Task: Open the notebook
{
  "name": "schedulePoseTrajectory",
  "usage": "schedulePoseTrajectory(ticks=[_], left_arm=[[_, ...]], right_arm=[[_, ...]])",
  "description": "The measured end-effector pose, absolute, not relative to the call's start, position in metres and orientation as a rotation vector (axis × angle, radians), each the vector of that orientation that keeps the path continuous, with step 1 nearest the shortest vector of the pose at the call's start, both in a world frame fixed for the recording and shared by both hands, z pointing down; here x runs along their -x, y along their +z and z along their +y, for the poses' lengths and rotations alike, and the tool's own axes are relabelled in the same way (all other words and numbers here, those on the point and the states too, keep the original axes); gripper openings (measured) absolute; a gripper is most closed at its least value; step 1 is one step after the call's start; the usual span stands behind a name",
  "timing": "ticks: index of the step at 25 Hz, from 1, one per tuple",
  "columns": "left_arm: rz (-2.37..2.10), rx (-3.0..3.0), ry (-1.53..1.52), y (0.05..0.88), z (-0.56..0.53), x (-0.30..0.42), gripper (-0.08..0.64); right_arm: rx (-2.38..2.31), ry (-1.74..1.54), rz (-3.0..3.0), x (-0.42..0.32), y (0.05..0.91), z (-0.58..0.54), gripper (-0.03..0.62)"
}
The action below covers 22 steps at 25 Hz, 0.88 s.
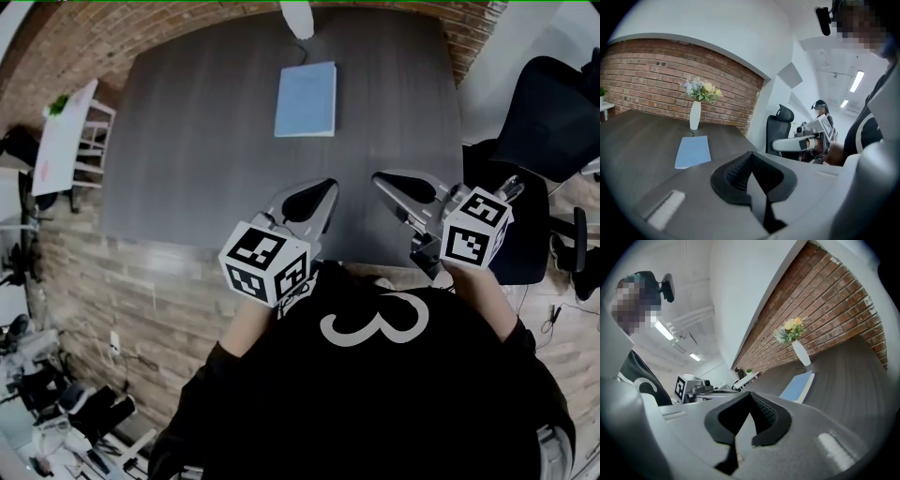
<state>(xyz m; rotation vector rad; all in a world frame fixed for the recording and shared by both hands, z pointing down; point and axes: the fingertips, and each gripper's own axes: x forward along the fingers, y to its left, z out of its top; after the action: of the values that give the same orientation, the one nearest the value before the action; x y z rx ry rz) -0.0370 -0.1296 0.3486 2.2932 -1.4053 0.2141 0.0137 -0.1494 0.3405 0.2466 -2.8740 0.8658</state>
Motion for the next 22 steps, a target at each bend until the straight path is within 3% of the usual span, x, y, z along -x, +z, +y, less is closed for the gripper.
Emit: schedulePoseTrajectory(ticks=[6,22], left_arm=[[-1.32,-2.35,0.297,0.362,-0.164,0.062,0.018],[-1.214,-2.496,0.596,0.424,-0.229,0.09,0.138]], right_arm=[[-0.41,0.919,-2.856,0.003,0.354,-0.172,0.002],[-0.857,1.045,-2.742,-0.002,0.396,-0.187,0.002]])
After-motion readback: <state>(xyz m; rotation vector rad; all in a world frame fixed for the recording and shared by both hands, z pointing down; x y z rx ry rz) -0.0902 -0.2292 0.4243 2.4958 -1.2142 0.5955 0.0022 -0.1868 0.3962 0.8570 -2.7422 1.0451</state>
